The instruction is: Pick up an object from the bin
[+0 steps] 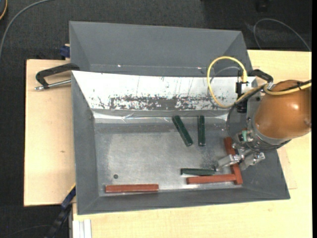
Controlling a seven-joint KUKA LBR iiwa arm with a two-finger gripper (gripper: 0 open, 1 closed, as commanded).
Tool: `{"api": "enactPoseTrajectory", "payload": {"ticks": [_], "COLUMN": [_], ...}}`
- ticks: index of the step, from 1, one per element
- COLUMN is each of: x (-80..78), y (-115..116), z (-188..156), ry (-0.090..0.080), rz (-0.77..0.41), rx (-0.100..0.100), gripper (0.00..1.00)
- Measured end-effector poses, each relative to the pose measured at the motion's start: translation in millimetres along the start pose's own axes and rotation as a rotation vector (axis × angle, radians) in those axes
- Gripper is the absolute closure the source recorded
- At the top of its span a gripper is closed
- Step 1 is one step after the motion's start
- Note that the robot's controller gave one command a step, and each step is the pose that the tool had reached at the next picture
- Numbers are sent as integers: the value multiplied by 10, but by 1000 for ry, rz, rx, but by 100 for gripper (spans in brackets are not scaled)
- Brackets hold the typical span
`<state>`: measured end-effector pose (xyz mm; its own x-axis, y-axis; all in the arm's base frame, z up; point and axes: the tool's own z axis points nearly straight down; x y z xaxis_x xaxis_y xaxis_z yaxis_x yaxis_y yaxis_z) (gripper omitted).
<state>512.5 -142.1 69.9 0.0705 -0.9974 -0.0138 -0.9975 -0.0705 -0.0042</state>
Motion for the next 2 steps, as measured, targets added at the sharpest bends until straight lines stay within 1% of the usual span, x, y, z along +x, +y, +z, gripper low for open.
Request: {"api": "enactPoseTrajectory", "payload": {"ticks": [1,2], "x": [-6,-3], "y": [-10,-37], "z": [-24,-1762], "ry": [0,16], "rz": [0,-51], "rx": [2,8], "gripper": [100,100]}}
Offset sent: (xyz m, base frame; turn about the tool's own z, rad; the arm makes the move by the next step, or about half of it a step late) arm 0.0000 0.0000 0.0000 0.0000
